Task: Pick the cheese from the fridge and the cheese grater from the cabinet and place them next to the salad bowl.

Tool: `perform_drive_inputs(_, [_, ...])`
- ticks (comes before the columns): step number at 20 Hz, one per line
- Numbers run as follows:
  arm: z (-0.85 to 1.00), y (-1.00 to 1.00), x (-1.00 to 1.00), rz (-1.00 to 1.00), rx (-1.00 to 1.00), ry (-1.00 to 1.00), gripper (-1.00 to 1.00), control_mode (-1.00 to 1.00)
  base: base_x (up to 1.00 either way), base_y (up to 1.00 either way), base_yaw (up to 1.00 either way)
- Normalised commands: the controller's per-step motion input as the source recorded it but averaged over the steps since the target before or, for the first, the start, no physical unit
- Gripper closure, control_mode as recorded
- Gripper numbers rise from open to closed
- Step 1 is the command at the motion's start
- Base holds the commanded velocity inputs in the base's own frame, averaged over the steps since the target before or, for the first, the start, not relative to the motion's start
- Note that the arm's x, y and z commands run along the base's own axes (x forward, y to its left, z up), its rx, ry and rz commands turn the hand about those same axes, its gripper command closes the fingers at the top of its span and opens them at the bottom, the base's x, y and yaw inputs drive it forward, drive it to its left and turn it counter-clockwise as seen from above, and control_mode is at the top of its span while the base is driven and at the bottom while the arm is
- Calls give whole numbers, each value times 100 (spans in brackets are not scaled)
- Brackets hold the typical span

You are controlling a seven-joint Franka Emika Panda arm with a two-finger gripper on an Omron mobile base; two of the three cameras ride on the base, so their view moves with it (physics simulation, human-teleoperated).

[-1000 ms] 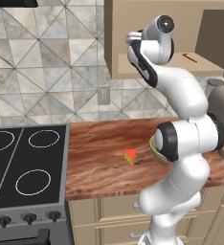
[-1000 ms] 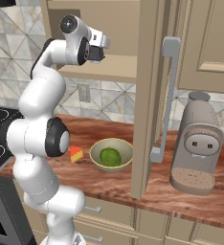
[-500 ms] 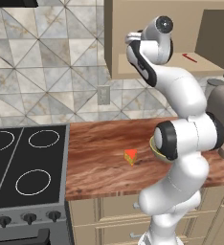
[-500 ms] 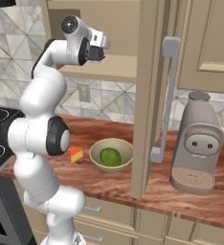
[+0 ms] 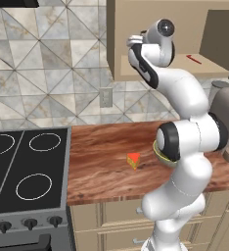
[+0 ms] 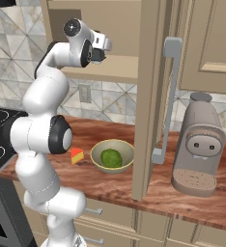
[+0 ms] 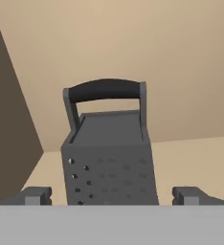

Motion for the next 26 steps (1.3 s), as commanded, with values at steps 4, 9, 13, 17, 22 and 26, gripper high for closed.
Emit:
perform_drive_inputs(4, [0, 0, 15, 0, 0, 0, -100, -100, 0, 0, 0])
perform_drive_inputs(9, [1, 0, 19, 0, 0, 0, -100, -100, 0, 0, 0])
perform_drive_inputs(13, [0, -1, 14, 0, 0, 0, -100, -100, 0, 0, 0])
perform_drive_inputs(17, [0, -4, 12, 0, 0, 0, -100, -100, 0, 0, 0])
perform_drive_inputs(22, [0, -4, 1, 0, 0, 0, 100, -100, 0, 0, 0])
perform_drive_inputs(26, [0, -5, 0, 0, 0, -2, 100, -100, 0, 0, 0])
